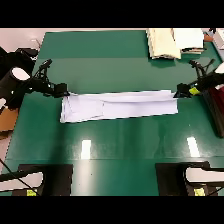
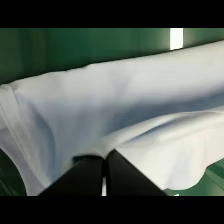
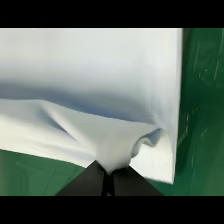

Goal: Fold the shirts.

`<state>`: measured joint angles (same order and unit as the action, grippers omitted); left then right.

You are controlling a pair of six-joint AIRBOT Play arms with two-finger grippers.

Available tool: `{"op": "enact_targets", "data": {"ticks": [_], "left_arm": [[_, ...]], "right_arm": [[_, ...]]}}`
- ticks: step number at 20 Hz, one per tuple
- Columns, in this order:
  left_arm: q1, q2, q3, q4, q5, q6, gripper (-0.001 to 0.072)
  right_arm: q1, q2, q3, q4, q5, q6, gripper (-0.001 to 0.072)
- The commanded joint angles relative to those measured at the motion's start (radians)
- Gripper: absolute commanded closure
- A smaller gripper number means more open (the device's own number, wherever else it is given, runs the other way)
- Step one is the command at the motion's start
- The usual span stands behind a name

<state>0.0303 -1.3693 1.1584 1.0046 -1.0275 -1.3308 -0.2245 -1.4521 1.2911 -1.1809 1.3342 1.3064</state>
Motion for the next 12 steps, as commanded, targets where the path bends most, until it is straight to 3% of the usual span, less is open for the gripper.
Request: {"op": "enact_targets", "data": {"ticks": [1,2,3,4,7,8,12], "left_arm": [[0.000,-0.047,0.048,-0.026,0.042,0.001,0.0500],[0.001,-0.047,0.053,-0.024,0.043,-0.018,0.0204],[0.000,-0.047,0.060,-0.025,0.036,-0.045,0.0151],[0.000,-0.047,0.069,-0.025,0.021,-0.048,0.0216],[0.000,-0.047,0.082,-0.040,-0.033,-0.047,0.0604],[0.000,-0.047,0.082,-0.043,-0.043,-0.046,0.0683],[-0.041,-0.048,0.081,-0.070,-0.041,-0.047,0.0683]], "right_arm": [[0.038,-0.089,0.083,0.012,-0.011,0.003,0.0371],[0.036,-0.096,0.096,0.013,-0.018,0.003,0.0301],[0.025,-0.095,0.100,0.014,-0.025,0.002,0.0300],[0.009,-0.089,0.099,0.021,-0.026,-0.003,0.0300],[-0.087,-0.082,0.077,0.094,0.036,-0.064,0.0300],[-0.130,-0.083,0.052,0.122,0.051,-0.077,0.0300],[-0.282,-0.099,-0.092,0.192,0.026,-0.102,0.0220]]}}
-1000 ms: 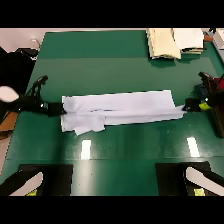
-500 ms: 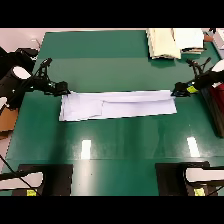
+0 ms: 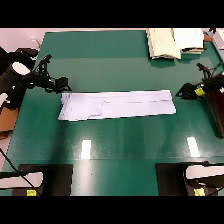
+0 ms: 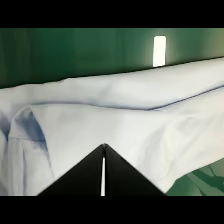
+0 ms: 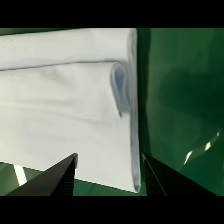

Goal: Fold the shirts.

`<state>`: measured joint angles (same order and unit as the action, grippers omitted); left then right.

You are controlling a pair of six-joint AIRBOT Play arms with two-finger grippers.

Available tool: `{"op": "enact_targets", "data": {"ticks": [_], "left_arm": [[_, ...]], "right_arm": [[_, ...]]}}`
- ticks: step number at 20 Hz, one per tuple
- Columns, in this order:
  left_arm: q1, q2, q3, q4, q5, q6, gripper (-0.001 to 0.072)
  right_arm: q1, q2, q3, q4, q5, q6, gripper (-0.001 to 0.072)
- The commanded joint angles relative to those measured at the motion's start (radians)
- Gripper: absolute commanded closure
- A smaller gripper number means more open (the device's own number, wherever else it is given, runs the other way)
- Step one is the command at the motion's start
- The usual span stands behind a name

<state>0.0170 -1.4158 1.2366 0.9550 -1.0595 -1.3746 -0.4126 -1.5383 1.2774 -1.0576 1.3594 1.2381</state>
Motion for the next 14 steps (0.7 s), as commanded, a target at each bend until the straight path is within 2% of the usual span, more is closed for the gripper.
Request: {"op": "enact_targets", "data": {"ticks": [1,5,7,9,10,11,12,14], "left_arm": [[-0.060,-0.001,0.001,-0.020,0.011,-0.004,0.0682],[-0.219,-0.004,-0.002,-0.020,0.147,-0.017,0.0683],[-0.291,-0.025,-0.002,-0.020,0.161,-0.035,0.0683],[-0.352,-0.062,-0.002,-0.021,0.178,-0.044,0.0683],[-0.378,-0.081,-0.002,-0.021,0.193,-0.068,0.0683],[-0.400,-0.101,0.002,-0.022,0.208,-0.086,0.0683],[-0.423,-0.124,0.018,-0.023,0.215,-0.087,0.0683],[-0.459,-0.178,0.073,-0.022,0.218,-0.087,0.0683]], "right_arm": [[-0.116,-0.028,-0.106,0.102,0.000,-0.053,0.0220],[-0.086,-0.115,-0.134,0.208,-0.008,-0.080,0.0222],[-0.027,-0.144,-0.134,0.243,-0.043,-0.089,0.0239],[0.040,-0.153,-0.134,0.275,-0.107,-0.103,0.0356],[0.065,-0.148,-0.129,0.289,-0.127,-0.117,0.0507],[0.088,-0.140,-0.108,0.292,-0.129,-0.126,0.0626],[0.103,-0.125,-0.083,0.297,-0.118,-0.132,0.0682],[0.127,-0.072,-0.010,0.306,-0.055,-0.133,0.0695]]}}
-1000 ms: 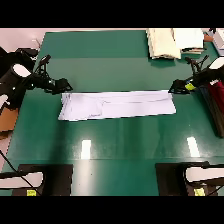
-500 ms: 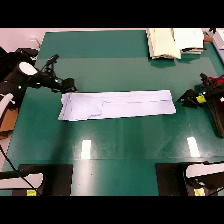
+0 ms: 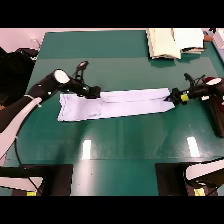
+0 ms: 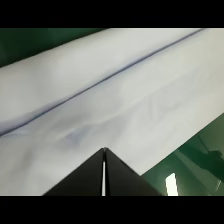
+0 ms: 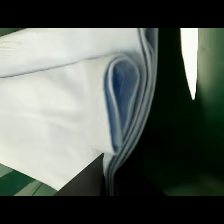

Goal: Fold the shirts.

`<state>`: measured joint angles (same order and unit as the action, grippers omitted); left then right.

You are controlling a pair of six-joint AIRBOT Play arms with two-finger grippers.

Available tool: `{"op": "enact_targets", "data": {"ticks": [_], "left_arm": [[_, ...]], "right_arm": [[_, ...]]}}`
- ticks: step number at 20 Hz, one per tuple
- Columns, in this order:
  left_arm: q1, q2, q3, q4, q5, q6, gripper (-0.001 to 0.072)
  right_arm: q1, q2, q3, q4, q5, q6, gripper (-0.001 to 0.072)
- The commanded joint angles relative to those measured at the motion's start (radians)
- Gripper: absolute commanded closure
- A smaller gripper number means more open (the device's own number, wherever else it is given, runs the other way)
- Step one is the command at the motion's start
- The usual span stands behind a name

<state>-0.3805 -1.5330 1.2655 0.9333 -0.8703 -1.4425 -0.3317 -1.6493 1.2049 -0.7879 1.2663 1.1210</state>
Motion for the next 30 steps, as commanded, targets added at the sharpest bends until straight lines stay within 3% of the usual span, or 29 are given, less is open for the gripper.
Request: {"op": "enact_targets", "data": {"ticks": [1,7,13,19,23,26,29,30], "left_arm": [[-0.077,-0.094,0.081,-0.001,0.034,-0.019,0.0683],[-0.102,-0.261,0.212,-0.090,0.043,-0.030,0.0683],[-0.102,-0.296,0.230,-0.121,0.037,-0.016,0.0684],[-0.084,-0.282,0.244,-0.079,0.013,-0.024,0.0684],[0.015,-0.123,0.259,0.107,-0.053,-0.044,0.0684],[0.170,0.063,0.260,0.206,-0.117,-0.042,0.0683],[0.338,0.259,0.260,0.291,-0.141,-0.042,0.0683],[0.385,0.309,0.260,0.301,-0.141,-0.042,0.0683]], "right_arm": [[0.064,0.074,0.104,0.036,0.071,-0.014,0.0696],[0.225,0.253,0.327,0.037,0.093,0.085,0.0696],[0.404,0.261,0.495,0.036,0.093,0.166,0.0696],[0.525,0.261,0.516,0.037,0.059,0.207,0.0696],[0.628,0.256,0.516,0.039,-0.011,0.218,0.0696],[0.754,0.195,0.516,0.137,-0.107,0.200,0.0696],[0.926,0.074,0.516,0.270,-0.304,0.114,0.0694],[0.988,0.025,0.517,0.320,-0.395,0.068,0.0646]]}}
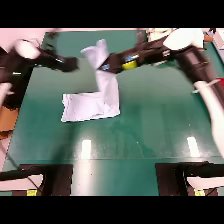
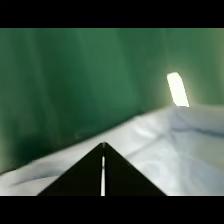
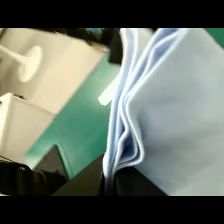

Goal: Fold the shirts.

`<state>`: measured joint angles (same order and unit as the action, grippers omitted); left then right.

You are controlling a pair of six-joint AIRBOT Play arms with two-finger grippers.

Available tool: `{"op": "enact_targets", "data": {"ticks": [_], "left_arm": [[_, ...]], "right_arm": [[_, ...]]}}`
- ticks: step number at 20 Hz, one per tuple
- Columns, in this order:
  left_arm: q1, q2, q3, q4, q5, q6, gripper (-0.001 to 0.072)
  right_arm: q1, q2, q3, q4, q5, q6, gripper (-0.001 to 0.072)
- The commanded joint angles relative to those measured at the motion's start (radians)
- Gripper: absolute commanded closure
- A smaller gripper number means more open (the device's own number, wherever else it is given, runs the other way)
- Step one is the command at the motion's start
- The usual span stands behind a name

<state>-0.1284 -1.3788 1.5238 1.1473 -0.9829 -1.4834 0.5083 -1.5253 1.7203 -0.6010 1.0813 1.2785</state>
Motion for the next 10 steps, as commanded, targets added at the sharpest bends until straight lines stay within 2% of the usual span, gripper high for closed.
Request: {"op": "enact_targets", "data": {"ticks": [1,2,3,4,6,10], "left_arm": [[0.177,0.200,0.001,0.088,-0.029,-0.001,0.0683],[0.209,0.232,0.001,0.087,-0.031,-0.001,0.0683],[0.234,0.257,0.001,0.088,-0.033,-0.001,0.0683],[0.246,0.272,0.001,0.087,-0.036,-0.001,0.0683],[0.246,0.278,0.001,0.080,-0.058,0.000,0.0683],[0.166,0.275,-0.014,0.076,-0.071,0.026,0.0683]], "right_arm": [[0.198,-0.145,0.005,0.184,-0.283,-0.146,0.0460],[0.235,-0.187,0.027,0.193,-0.315,-0.159,0.0343],[0.256,-0.225,0.065,0.175,-0.305,-0.163,0.0345],[0.256,-0.245,0.100,0.137,-0.275,-0.163,0.0351],[0.219,-0.232,0.124,0.028,-0.195,-0.160,0.0493],[0.061,-0.102,-0.042,-0.167,-0.116,-0.073,0.0493]]}}
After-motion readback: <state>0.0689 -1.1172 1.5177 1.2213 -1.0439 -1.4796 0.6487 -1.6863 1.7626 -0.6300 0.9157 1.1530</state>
